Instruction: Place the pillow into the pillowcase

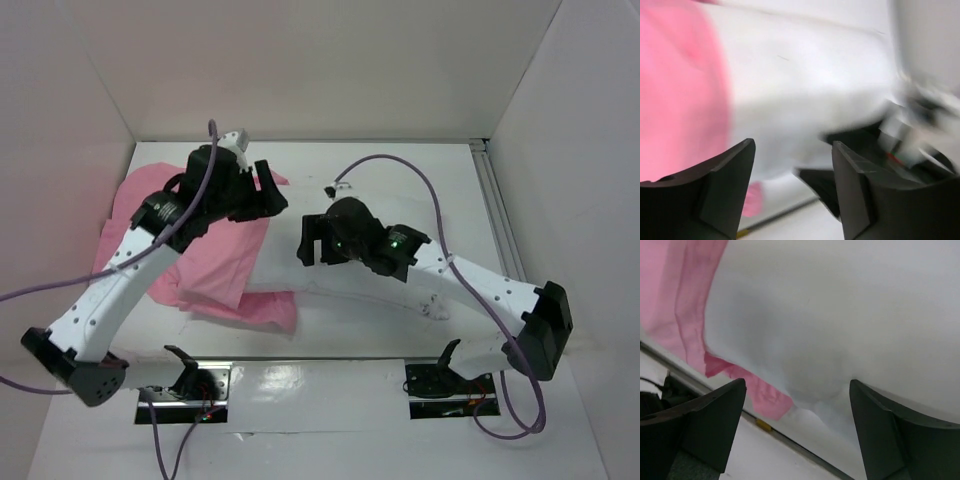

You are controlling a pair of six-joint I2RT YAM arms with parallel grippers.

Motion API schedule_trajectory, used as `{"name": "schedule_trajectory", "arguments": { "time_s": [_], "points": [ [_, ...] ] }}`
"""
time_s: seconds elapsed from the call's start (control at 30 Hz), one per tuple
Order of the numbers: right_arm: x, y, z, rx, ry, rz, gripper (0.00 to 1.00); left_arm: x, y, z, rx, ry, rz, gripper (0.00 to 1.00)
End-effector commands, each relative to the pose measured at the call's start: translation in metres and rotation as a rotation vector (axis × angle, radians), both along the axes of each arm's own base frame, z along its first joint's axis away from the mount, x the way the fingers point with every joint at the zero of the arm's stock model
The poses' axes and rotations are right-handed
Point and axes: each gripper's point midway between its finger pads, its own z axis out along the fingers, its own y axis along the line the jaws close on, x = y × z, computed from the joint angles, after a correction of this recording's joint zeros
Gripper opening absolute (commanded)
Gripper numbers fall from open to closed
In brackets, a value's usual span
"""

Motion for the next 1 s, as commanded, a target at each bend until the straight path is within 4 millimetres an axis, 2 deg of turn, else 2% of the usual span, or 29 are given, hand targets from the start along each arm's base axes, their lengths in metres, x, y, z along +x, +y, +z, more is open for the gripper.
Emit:
{"name": "schedule_trajectory", "arguments": {
  "time_s": [0.0, 0.03, 0.07, 0.1, 0.13, 0.2, 0.23, 0.3, 0.33, 0.37, 0.4, 0.43, 0.47, 0.5, 0.53, 0.57, 0.6, 0.63, 0.67, 0.73, 0.77, 0.8, 0.83, 0.87, 0.9, 0.93, 0.97],
  "points": [
    [0.02, -0.048, 0.052, -0.09, -0.14, -0.202, 0.92, 0.023, 0.065, -0.054, 0.383, 0.137, 0.271, 0.82],
    [0.021, -0.06, 0.062, -0.094, -0.157, -0.252, 0.93, 0.026, 0.07, -0.061, 0.423, 0.151, 0.292, 0.85],
    [0.027, -0.076, 0.065, -0.138, -0.182, -0.336, 0.94, 0.028, 0.068, -0.064, 0.451, 0.152, 0.295, 0.87],
    [0.025, -0.096, 0.064, -0.181, -0.171, -0.389, 0.94, 0.032, 0.069, -0.073, 0.491, 0.16, 0.307, 0.88],
    [0.033, -0.115, 0.07, -0.18, -0.164, -0.483, 0.96, 0.034, 0.067, -0.072, 0.504, 0.151, 0.312, 0.88],
    [0.041, -0.151, 0.061, -0.254, -0.136, -0.587, 0.99, 0.041, 0.069, -0.076, 0.555, 0.15, 0.335, 0.88],
    [0.052, -0.179, 0.06, -0.251, -0.114, -0.673, 0.99, 0.044, 0.069, -0.076, 0.557, 0.147, 0.352, 0.88],
    [0.058, -0.196, 0.059, -0.25, -0.098, -0.7, 1.0, 0.051, 0.071, -0.076, 0.584, 0.142, 0.375, 0.88],
    [0.06, -0.201, 0.05, -0.256, -0.078, -0.699, 1.0, 0.053, 0.073, -0.078, 0.609, 0.152, 0.381, 0.88],
    [0.067, -0.227, 0.044, -0.277, -0.047, -0.739, 1.0, 0.052, 0.075, -0.09, 0.654, 0.197, 0.39, 0.86],
    [0.072, -0.226, 0.038, -0.23, -0.016, -0.711, 1.0, 0.055, 0.075, -0.09, 0.669, 0.2, 0.395, 0.84],
    [0.075, -0.253, 0.021, -0.249, 0.031, -0.738, 1.0, 0.056, 0.076, -0.093, 0.685, 0.214, 0.404, 0.82],
    [0.076, -0.26, 0.012, -0.227, 0.066, -0.735, 1.0, 0.058, 0.075, -0.102, 0.704, 0.239, 0.404, 0.73],
    [0.08, -0.248, 0.007, -0.127, 0.098, -0.661, 1.0, 0.058, 0.075, -0.103, 0.713, 0.248, 0.401, 0.68],
    [0.081, -0.25, -0.002, -0.087, 0.124, -0.639, 1.0, 0.06, 0.073, -0.103, 0.711, 0.246, 0.402, 0.6],
    [0.076, -0.264, -0.022, -0.057, 0.186, -0.665, 1.0, 0.06, 0.074, -0.103, 0.72, 0.244, 0.393, 0.48],
    [0.073, -0.251, -0.025, 0.025, 0.212, -0.602, 1.0, 0.063, 0.07, -0.107, 0.724, 0.254, 0.376, 0.28],
    [0.077, -0.248, -0.027, 0.067, 0.201, -0.582, 1.0, 0.067, 0.067, -0.103, 0.715, 0.245, 0.379, 0.18],
    [0.071, -0.245, -0.043, 0.088, 0.239, -0.563, 1.0, 0.069, 0.066, -0.102, 0.72, 0.24, 0.371, 0.09],
    [0.069, -0.229, -0.044, 0.16, 0.233, -0.485, 1.0, 0.071, 0.063, -0.099, 0.72, 0.242, 0.353, 0.0],
    [0.064, -0.224, -0.053, 0.177, 0.256, -0.462, 1.0, 0.074, 0.058, -0.093, 0.705, 0.236, 0.34, 0.0],
    [0.062, -0.214, -0.058, 0.192, 0.274, -0.425, 0.9, 0.074, 0.055, -0.088, 0.698, 0.226, 0.311, 0.0],
    [0.063, -0.199, -0.052, 0.237, 0.252, -0.353, 0.81, 0.077, 0.048, -0.077, 0.663, 0.206, 0.291, 0.0],
    [0.057, -0.186, -0.056, 0.256, 0.257, -0.299, 0.7, 0.079, 0.035, -0.076, 0.615, 0.21, 0.241, 0.0],
    [0.051, -0.163, -0.053, 0.298, 0.271, -0.244, 0.51, 0.078, 0.021, -0.069, 0.587, 0.191, 0.173, 0.0],
    [0.045, -0.146, -0.04, 0.359, 0.251, -0.182, 0.09, 0.08, 0.008, -0.068, 0.548, 0.188, 0.121, 0.0],
    [0.053, -0.134, -0.024, 0.411, 0.178, -0.143, 0.0, 0.075, -0.02, -0.057, 0.454, 0.179, 0.018, 0.0]
  ]
}}
